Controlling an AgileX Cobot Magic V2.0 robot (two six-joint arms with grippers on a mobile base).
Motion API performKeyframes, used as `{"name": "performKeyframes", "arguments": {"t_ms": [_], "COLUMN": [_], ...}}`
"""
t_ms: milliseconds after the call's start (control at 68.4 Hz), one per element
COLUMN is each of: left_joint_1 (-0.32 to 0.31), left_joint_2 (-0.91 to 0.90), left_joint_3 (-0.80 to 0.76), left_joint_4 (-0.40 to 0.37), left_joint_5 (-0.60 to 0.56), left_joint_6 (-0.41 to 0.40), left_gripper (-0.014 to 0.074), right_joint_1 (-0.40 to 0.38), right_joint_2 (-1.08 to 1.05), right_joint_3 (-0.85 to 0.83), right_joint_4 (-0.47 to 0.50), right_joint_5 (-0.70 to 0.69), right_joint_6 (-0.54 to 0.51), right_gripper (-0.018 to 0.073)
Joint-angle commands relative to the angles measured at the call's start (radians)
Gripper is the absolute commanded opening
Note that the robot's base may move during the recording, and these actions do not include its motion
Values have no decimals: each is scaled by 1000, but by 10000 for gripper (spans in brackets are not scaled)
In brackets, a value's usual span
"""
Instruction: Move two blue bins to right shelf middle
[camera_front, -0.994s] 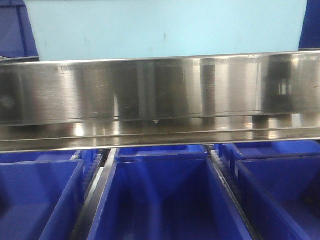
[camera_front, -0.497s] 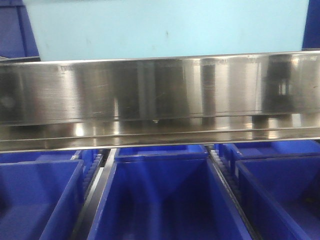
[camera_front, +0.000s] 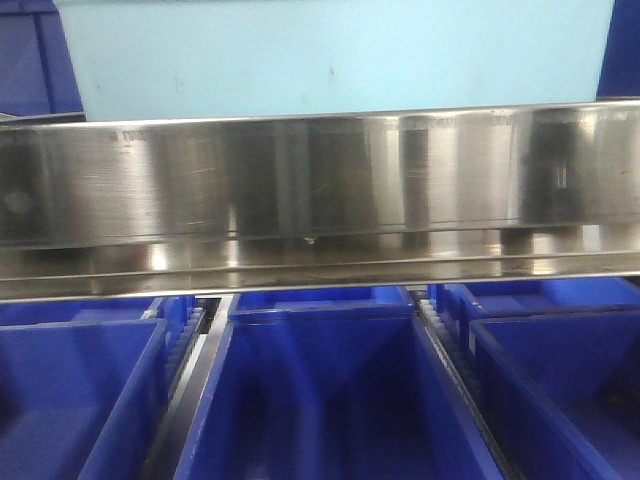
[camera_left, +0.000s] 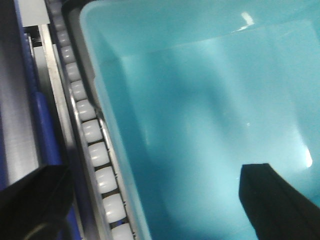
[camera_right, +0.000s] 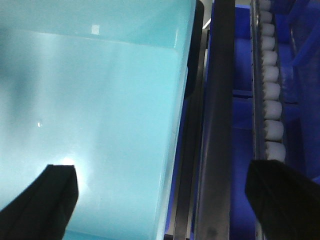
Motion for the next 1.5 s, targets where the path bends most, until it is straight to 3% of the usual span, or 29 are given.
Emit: {"name": "performKeyframes", "arguments": {"t_ms": [0,263,453,657,804,891,935,1125,1169,1490], "left_joint_1": [-6,-6,-6,-6,-6,-6,-6,-6,-6,-6], "left_joint_2": [-12,-32,-59,-57,-44,-43,-43,-43,-43,-73], "left_joint_3": [31,186,307,402,427,431,431,431,431,427], "left_joint_4": [10,13,-32,-101,-103,-102,-102,-104,-104,-124], "left_joint_5": [-9,-9,-9,-107,-121,-123,-125,-128,-123,-124], "left_joint_6": [1,-19,-23,-23,-23,-23,-23,-23,-23,-23], "left_gripper": [570,570,570,570,548,449,350,-104,-111,-111], "right_joint_1": [-3,-3,-3,-3,-3,-3,-3,-3,-3,-3], "right_joint_2": [11,17,17,20,20,20,20,20,20,-7], "right_joint_3": [-6,99,235,318,378,395,397,399,399,399], "right_joint_4": [-10,-10,24,28,28,28,28,33,41,57], "right_joint_5": [-9,-9,-44,-109,-149,-155,-155,-150,-148,-156], "right_joint_6": [-9,-9,-9,-2,-2,-2,-2,-2,-2,0], "right_gripper": [559,559,559,559,554,476,401,-74,-171,-154]}}
